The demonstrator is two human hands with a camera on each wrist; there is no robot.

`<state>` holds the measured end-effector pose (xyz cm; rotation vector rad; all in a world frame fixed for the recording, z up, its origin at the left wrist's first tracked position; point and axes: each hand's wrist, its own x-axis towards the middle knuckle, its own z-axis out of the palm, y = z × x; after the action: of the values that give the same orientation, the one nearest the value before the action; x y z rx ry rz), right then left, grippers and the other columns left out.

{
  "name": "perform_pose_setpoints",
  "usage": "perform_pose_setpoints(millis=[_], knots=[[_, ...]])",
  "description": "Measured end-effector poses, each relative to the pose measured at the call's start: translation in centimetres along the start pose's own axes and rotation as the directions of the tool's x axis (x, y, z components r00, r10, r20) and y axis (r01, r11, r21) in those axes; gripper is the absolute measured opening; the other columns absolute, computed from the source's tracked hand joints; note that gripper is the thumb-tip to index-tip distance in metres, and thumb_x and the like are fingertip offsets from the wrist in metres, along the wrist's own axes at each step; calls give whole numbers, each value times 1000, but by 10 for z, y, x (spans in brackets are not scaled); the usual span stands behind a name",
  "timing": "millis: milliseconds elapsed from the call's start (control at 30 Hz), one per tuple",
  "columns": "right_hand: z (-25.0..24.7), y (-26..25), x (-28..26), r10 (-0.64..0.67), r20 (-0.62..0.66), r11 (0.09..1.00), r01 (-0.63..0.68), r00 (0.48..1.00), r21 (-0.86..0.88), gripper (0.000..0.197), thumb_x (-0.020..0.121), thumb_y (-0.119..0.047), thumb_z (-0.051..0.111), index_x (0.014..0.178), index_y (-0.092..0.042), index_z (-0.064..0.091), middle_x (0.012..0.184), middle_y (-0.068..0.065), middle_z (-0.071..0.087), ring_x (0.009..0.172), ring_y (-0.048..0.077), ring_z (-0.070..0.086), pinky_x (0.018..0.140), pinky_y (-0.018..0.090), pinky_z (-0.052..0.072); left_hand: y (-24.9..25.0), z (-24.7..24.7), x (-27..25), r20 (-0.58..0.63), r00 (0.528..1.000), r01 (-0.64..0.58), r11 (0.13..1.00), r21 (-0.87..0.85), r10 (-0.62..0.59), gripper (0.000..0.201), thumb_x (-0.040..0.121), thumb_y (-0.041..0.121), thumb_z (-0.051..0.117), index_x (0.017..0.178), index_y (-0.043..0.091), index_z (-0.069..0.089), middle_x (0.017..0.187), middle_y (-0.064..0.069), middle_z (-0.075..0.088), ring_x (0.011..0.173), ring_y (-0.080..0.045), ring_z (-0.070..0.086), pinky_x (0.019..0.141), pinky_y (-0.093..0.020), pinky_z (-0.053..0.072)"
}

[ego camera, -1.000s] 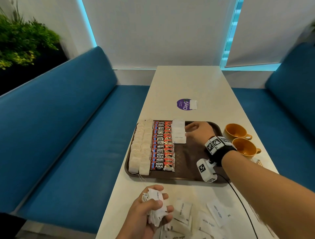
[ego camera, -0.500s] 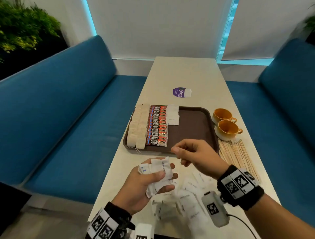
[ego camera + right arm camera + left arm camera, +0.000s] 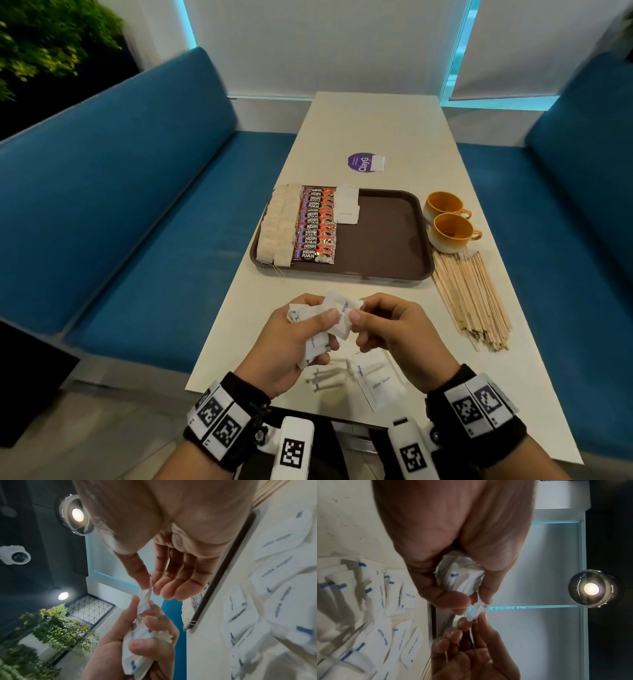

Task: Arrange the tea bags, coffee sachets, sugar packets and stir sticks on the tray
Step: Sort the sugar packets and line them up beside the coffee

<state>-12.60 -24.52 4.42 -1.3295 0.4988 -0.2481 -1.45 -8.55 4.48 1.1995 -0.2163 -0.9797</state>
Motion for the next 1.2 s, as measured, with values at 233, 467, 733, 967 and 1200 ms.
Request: perform_pose_setpoints(millis=[233,467,733,967,1200], knots=[[8,-4,-5,-71,-82,987,82,994,136,31,79,-11,80,104,3,70,88,31,67,72,33,65,60,39,60,-2,4,1,34,999,19,1000,0,-19,14,91,15,72,103,11,68,91,-20,63,63,-25,56,48,-28,43],[1,-15,-2,-257,-218,966,259,942,-18,10,85,-7,78,95,-7,74,90,15,73,88,32,74,67,45,64,-3,8,1,38,993,112,993,-24,-111,20,86,29,76,84,16,61,76,-8,52,61,-23,51,48,-26,37],[4,-13,-5,-385,119,797,395,915,-457,21,83,-14,84,100,-26,82,90,-13,58,90,13,68,83,22,56,-1,17,4,26,1000,11,997,-81,-9,45,89,44,71,110,6,63,84,-13,61,64,-21,54,49,-27,40],[-11,-12,0,-438,42,869,435,898,-234,22,87,4,74,92,-16,81,99,4,69,96,23,69,83,42,58,-2,11,4,36,999,-21,991,-129,26,7,92,20,71,85,18,71,98,-16,64,65,-24,54,49,-27,36],[-9,-13,-1,-367,14,929,368,930,-33,21,82,-5,80,100,4,75,104,20,71,89,46,65,72,38,62,-1,10,4,8,1000,-20,996,-92,21,11,91,19,72,97,11,67,95,-14,63,62,-24,53,49,-27,34]])
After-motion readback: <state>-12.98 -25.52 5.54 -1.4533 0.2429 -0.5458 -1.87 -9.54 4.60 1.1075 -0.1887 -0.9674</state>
